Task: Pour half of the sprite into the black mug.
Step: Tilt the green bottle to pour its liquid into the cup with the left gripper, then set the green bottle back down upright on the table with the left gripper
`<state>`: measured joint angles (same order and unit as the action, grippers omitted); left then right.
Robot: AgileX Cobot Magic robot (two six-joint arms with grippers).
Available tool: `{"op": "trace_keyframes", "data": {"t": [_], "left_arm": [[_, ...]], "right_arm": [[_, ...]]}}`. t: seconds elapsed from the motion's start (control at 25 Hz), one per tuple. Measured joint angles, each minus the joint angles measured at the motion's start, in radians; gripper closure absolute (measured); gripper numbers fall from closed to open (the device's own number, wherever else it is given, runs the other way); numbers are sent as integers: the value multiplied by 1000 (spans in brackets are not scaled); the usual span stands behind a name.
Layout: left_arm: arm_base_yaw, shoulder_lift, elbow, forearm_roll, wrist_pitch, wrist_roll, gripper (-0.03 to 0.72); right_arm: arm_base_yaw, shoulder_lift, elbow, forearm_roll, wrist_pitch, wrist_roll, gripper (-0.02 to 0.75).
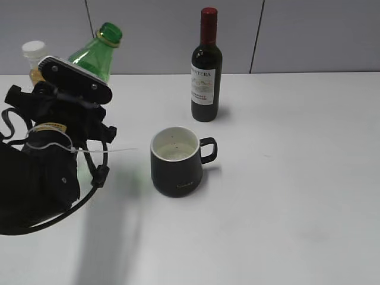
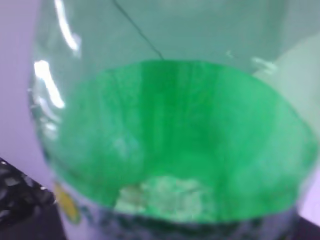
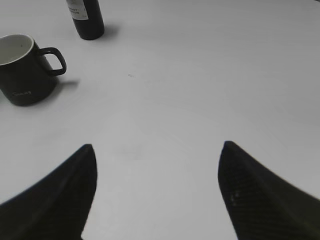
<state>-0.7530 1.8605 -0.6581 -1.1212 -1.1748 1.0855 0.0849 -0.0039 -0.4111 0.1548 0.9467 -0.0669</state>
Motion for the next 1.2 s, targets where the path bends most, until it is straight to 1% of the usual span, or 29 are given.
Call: {"op": "trace_keyframes", "data": {"t": [0.08,0.16,0.28,0.36,0.48,0.6,0.64,0.68,0.72,0.8,1.0,1.2], "left_arm": [[7,0,0,48,16,-118,225],[23,0,0,129,53,-227,225],[71,0,0,270,112,-430,226],[122,0,0,363,136,-565,226],[210,0,0,548,154,-730,227],[312,0,0,817,167,-933,230],[348,1,0,894,164,-978,230],[375,5,-2,972,159,-1001,230],[401,13,-9,1028,157,-1019,230],[429,29,-32,1072,158,-1034,230],[435,90,-112,1121,153,-1044,230],[435,162,-162,1121,150,-1046,230]], "right_arm": [[0,0,0,0,0,0,166],[0,0,0,0,0,0,166],[0,0,0,0,0,0,166],[0,0,0,0,0,0,166],[0,0,0,0,0,0,166],[0,0,0,0,0,0,166],[0,0,0,0,0,0,166],[0,0,0,0,0,0,166],[0,0,0,0,0,0,166],[0,0,0,0,0,0,166],[0,0,0,0,0,0,166],[0,0,0,0,0,0,166]]}}
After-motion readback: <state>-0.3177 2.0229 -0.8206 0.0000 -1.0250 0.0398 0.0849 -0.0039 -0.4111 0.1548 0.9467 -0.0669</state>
